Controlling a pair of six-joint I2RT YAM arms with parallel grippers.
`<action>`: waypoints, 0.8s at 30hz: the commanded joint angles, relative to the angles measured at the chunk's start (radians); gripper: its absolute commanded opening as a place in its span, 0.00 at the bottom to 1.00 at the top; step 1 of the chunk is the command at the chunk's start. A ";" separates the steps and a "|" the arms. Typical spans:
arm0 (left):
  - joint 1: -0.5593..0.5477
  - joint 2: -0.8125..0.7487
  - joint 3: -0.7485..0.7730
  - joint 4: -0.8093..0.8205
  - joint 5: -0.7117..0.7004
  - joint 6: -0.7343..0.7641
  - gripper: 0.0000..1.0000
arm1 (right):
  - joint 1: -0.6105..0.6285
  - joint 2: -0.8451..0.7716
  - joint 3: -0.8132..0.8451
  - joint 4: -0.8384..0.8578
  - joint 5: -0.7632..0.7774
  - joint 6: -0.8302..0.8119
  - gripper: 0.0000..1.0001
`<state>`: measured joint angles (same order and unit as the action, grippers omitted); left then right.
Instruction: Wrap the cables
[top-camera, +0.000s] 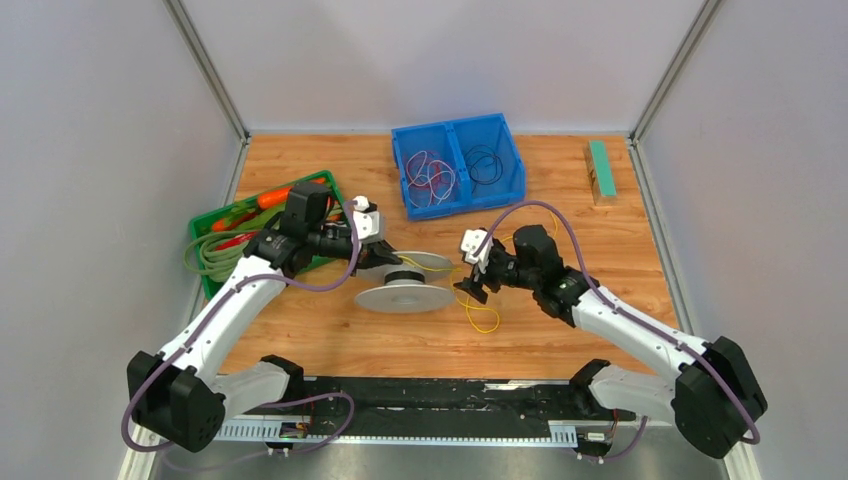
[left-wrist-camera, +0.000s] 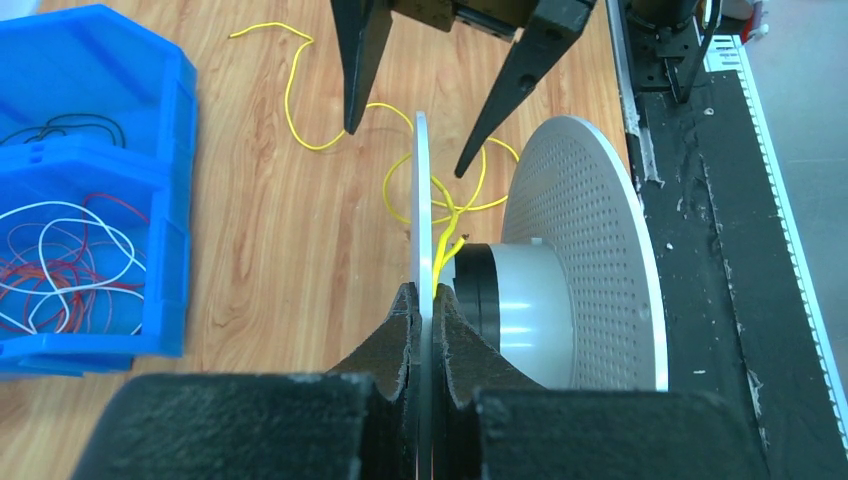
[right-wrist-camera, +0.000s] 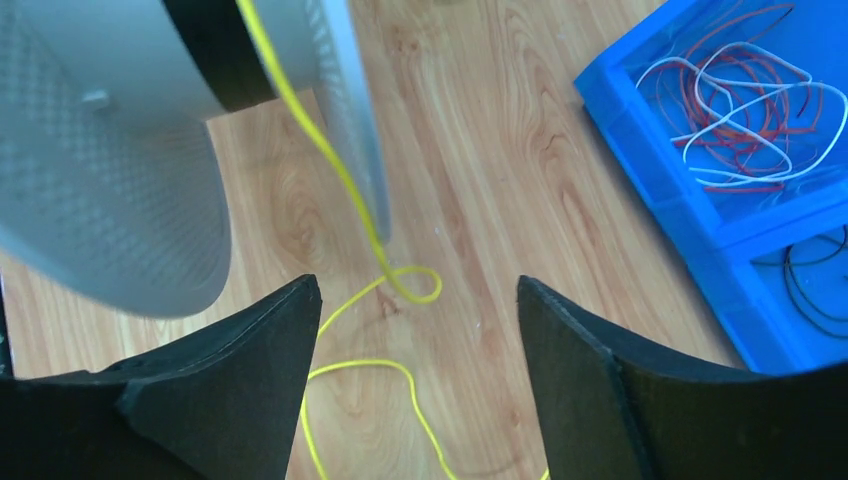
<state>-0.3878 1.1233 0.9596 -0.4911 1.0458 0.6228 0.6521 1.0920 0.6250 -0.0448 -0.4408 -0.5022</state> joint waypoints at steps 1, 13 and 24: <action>-0.006 -0.056 0.042 0.019 0.065 0.032 0.00 | 0.001 0.048 0.010 0.197 -0.058 0.016 0.74; 0.000 -0.094 0.022 0.120 0.030 -0.129 0.00 | -0.037 0.062 -0.011 0.093 -0.096 -0.093 0.14; 0.003 -0.112 0.011 0.152 0.005 -0.147 0.00 | -0.115 0.026 -0.016 0.017 -0.118 -0.093 0.00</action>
<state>-0.3912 1.0542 0.9569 -0.4210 1.0073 0.5056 0.5625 1.1416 0.6136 0.0330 -0.5686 -0.5758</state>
